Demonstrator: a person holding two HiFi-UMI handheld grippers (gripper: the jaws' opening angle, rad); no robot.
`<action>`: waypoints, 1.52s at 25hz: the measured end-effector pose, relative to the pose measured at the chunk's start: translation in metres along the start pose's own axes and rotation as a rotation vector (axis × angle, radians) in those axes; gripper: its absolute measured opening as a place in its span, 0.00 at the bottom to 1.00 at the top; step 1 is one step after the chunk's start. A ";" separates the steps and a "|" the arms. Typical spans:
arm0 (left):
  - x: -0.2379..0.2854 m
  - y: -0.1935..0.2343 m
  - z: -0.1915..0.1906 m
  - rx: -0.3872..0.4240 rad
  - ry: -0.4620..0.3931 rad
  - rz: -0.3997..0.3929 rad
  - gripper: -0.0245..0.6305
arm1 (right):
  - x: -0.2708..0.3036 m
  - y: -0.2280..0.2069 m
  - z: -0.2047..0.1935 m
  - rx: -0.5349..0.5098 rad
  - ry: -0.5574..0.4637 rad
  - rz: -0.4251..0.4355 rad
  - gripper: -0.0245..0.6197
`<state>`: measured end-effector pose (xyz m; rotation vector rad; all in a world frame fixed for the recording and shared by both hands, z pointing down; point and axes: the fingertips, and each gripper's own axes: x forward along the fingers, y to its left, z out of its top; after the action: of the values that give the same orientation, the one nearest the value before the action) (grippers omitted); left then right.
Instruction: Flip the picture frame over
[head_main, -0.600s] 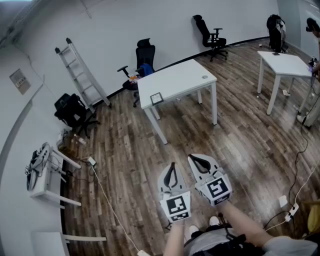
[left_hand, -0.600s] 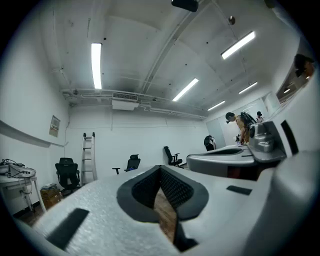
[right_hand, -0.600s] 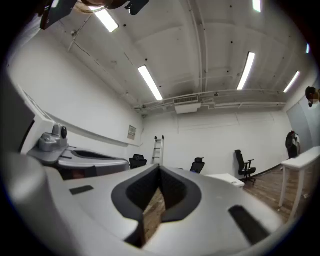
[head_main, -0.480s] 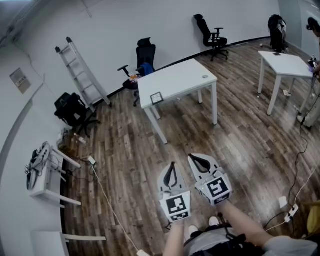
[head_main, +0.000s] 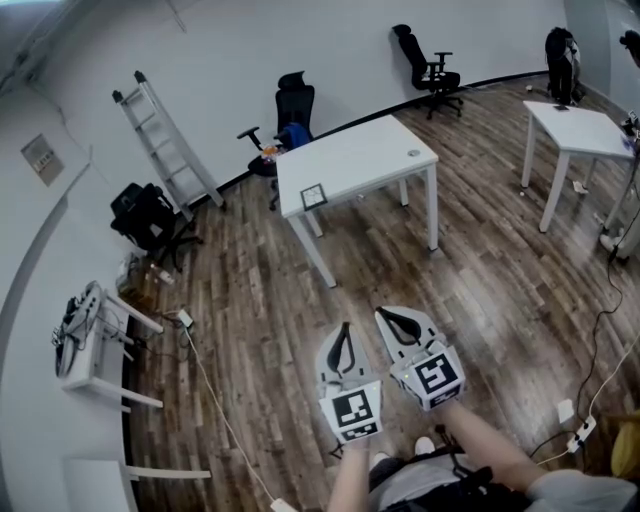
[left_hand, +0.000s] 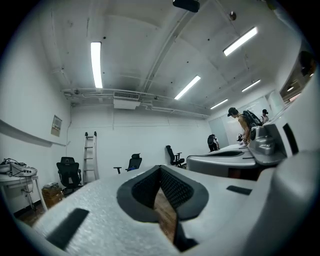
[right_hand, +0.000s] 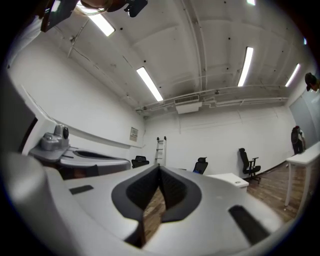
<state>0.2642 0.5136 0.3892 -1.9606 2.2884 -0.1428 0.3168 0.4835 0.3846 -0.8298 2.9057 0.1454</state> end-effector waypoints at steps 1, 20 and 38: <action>0.003 -0.002 0.000 0.004 0.000 0.001 0.04 | 0.001 -0.003 -0.001 -0.002 -0.003 0.002 0.05; 0.097 0.036 -0.024 -0.016 0.009 -0.045 0.04 | 0.087 -0.044 -0.030 -0.002 0.027 -0.039 0.05; 0.241 0.165 -0.047 -0.055 -0.015 -0.174 0.04 | 0.273 -0.057 -0.052 -0.014 0.075 -0.177 0.05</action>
<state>0.0591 0.3009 0.4024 -2.1792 2.1327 -0.0819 0.1127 0.2873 0.3949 -1.1115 2.8837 0.1204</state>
